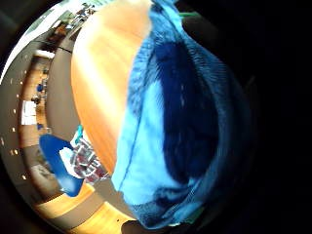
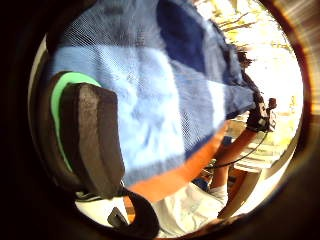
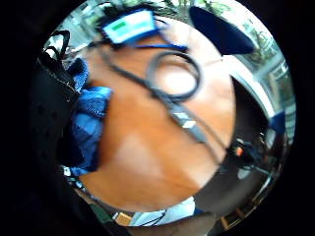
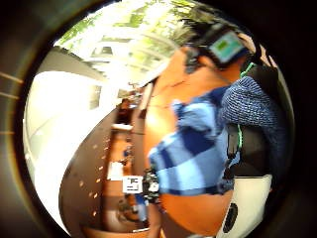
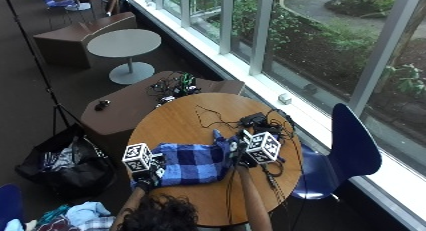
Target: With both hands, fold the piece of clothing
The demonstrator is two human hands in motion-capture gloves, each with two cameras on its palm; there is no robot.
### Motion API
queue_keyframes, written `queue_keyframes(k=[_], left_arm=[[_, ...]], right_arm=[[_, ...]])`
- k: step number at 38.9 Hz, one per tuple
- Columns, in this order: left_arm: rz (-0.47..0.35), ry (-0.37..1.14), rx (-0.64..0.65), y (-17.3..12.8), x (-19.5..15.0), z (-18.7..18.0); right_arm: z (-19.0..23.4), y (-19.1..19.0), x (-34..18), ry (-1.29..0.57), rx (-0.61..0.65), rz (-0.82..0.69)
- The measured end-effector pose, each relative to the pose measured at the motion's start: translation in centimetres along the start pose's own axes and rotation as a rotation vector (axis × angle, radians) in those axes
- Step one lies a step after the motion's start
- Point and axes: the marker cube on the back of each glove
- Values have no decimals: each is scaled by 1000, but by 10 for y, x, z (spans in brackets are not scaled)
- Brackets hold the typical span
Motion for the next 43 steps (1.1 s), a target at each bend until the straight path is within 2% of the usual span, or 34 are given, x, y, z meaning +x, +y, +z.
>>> queue_keyframes(k=[3,6,15,20,24,27,30,37,40,43], left_arm=[[33,81,63,11,-10,-15],[40,125,98,29,-21,-34],[-66,191,257,84,-60,-85],[-131,229,348,103,-79,-96],[-154,244,366,110,-87,-98],[-157,224,361,112,-84,-98],[-146,168,356,109,-78,-97],[-78,18,343,98,-47,-98],[-30,-89,326,91,-24,-99],[10,-181,327,88,1,-103]], right_arm=[[18,5,-50,-100,-15,-118],[48,25,-99,-103,-61,-232],[147,118,-228,69,-256,-548],[201,161,-251,161,-363,-646],[233,180,-240,136,-534,-727],[227,186,-227,50,-638,-781],[206,180,-204,57,-636,-827],[149,141,-145,391,-401,-866],[115,115,-111,570,-294,-807],[87,98,-85,658,-283,-722]])
